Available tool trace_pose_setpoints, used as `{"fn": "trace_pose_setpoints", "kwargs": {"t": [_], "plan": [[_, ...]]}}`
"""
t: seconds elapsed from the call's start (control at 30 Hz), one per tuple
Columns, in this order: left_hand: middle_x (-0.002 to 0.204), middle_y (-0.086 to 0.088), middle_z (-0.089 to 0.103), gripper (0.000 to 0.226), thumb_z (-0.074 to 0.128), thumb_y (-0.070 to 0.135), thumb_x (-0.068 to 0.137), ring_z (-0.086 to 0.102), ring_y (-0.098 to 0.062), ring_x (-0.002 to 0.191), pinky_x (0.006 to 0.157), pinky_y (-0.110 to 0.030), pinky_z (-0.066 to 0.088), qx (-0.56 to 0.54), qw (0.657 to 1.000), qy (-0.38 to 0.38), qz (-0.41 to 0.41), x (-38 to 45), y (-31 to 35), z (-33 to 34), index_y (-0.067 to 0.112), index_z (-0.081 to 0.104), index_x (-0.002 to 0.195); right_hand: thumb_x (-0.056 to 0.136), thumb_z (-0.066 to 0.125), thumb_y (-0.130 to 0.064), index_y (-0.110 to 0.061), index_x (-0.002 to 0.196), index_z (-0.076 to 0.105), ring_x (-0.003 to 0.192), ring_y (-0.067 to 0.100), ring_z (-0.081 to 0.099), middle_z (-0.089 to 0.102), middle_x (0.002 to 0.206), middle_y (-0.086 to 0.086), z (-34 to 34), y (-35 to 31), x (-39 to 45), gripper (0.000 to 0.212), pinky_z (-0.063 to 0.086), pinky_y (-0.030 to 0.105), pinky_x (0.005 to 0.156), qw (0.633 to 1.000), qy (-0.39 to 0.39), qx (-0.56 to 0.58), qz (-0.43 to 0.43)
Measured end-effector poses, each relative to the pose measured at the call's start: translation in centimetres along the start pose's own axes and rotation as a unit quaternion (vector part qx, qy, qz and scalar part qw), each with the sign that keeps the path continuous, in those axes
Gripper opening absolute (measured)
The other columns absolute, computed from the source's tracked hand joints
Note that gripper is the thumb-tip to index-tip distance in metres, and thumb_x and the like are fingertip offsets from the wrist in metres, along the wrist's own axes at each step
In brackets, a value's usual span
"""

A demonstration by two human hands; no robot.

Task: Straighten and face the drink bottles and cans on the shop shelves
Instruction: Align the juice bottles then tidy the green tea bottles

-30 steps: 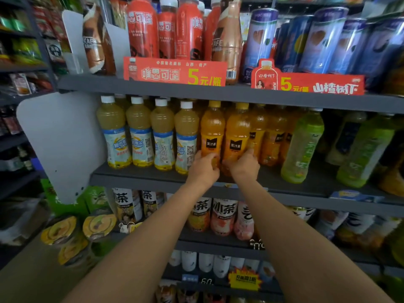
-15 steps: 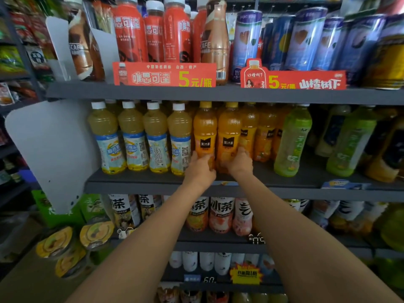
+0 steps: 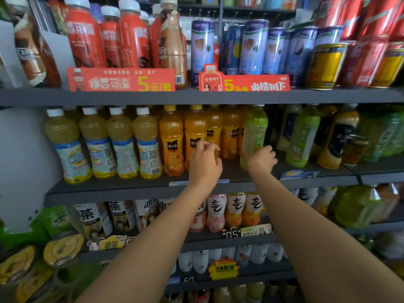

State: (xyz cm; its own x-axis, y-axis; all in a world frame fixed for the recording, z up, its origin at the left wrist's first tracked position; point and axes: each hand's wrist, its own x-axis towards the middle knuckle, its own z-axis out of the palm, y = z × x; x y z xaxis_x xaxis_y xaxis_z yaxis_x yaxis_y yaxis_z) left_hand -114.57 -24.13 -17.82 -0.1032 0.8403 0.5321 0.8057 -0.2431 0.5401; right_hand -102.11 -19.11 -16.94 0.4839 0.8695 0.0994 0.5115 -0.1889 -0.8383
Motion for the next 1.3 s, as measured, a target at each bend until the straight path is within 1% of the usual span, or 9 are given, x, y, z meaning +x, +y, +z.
{"fn": "trace_pose_setpoints", "kwargs": {"t": [0.2,0.43,0.57,0.67,0.73,0.87,1.0,1.13,1.3], "plan": [[0.127,-0.004,0.042,0.025,0.051,0.013,0.090,0.054,-0.022,0.108,0.092,-0.035,0.049,0.002,0.999,0.016,-0.034,1.0,1.8,2.9,0.014,0.058,0.114,0.082,0.069,-0.035,0.000,0.135,0.030,0.132,0.035,0.032,0.039,0.140,0.018,0.6,1.0,3.2,0.074,0.032,0.046,0.105,0.998,-0.034,-0.027,-0.033],[0.128,-0.007,0.044,0.028,0.052,0.017,0.090,0.053,-0.024,0.112,0.095,-0.038,0.046,-0.052,0.991,0.031,-0.123,1.8,5.2,7.1,0.014,0.054,0.118,0.080,0.069,-0.037,-0.001,0.128,0.040,0.125,0.036,0.038,0.050,0.131,0.017,-0.3,2.7,6.7,0.067,0.038,0.043,0.098,0.991,-0.096,-0.031,-0.093],[0.132,-0.007,0.046,0.052,0.058,0.033,0.087,0.048,-0.023,0.121,0.100,-0.039,0.044,-0.119,0.981,0.017,-0.153,2.8,7.3,8.5,0.014,0.040,0.133,0.088,0.060,-0.028,0.001,0.121,0.045,0.117,0.034,0.044,0.055,0.121,0.019,-1.5,4.1,6.2,0.047,0.043,0.040,0.085,0.985,-0.087,0.012,-0.149],[0.134,-0.007,0.044,0.067,0.067,0.037,0.080,0.042,-0.023,0.127,0.103,-0.035,0.039,-0.133,0.982,0.002,-0.133,3.1,9.5,9.9,0.014,0.036,0.134,0.094,0.049,-0.018,-0.003,0.115,0.049,0.108,0.032,0.048,0.056,0.114,0.015,-2.3,5.4,5.8,0.026,0.044,0.039,0.080,0.980,-0.083,0.048,-0.176],[0.134,-0.007,0.045,0.072,0.072,0.038,0.074,0.040,-0.025,0.128,0.105,-0.037,0.037,-0.125,0.985,0.008,-0.116,2.9,10.3,10.7,0.015,0.038,0.133,0.092,0.051,-0.019,-0.006,0.110,0.052,0.106,0.031,0.052,0.058,0.109,0.013,-2.9,6.2,5.7,0.022,0.047,0.040,0.085,0.972,-0.078,0.077,-0.207],[0.129,-0.004,0.050,0.071,0.077,0.036,0.071,0.043,-0.022,0.125,0.105,-0.037,0.037,-0.123,0.991,0.021,-0.054,2.1,11.8,10.6,0.016,0.044,0.130,0.089,0.053,-0.024,-0.008,0.114,0.053,0.106,0.031,0.054,0.059,0.111,0.012,-4.8,7.3,5.3,0.030,0.047,0.047,0.090,0.967,-0.056,0.111,-0.223],[0.126,-0.001,0.051,0.067,0.073,0.042,0.073,0.044,-0.020,0.121,0.101,-0.033,0.038,-0.091,0.994,0.048,0.040,1.0,14.8,10.2,0.018,0.046,0.130,0.077,0.042,-0.047,-0.012,0.109,0.056,0.102,0.028,0.056,0.060,0.107,0.009,-7.8,7.9,4.6,0.049,0.049,0.047,0.088,0.960,-0.005,0.173,-0.218],[0.125,-0.002,0.052,0.067,0.073,0.040,0.073,0.045,-0.018,0.119,0.100,-0.029,0.037,-0.098,0.988,0.058,0.102,-0.1,18.8,10.9,0.015,0.047,0.129,0.087,0.053,-0.031,-0.014,0.101,0.053,0.100,0.025,0.051,0.056,0.106,0.009,-12.7,9.2,5.1,0.022,0.048,0.043,0.087,0.963,0.042,0.138,-0.229],[0.127,-0.002,0.051,0.069,0.074,0.040,0.073,0.049,-0.018,0.120,0.099,-0.029,0.042,-0.155,0.980,0.002,0.125,-1.1,24.7,14.1,0.015,0.045,0.130,0.094,0.049,-0.022,-0.010,0.115,0.051,0.111,0.024,0.042,0.048,0.117,0.007,-18.2,13.1,8.7,0.024,0.032,0.029,0.097,0.966,0.136,-0.017,-0.221]]}}
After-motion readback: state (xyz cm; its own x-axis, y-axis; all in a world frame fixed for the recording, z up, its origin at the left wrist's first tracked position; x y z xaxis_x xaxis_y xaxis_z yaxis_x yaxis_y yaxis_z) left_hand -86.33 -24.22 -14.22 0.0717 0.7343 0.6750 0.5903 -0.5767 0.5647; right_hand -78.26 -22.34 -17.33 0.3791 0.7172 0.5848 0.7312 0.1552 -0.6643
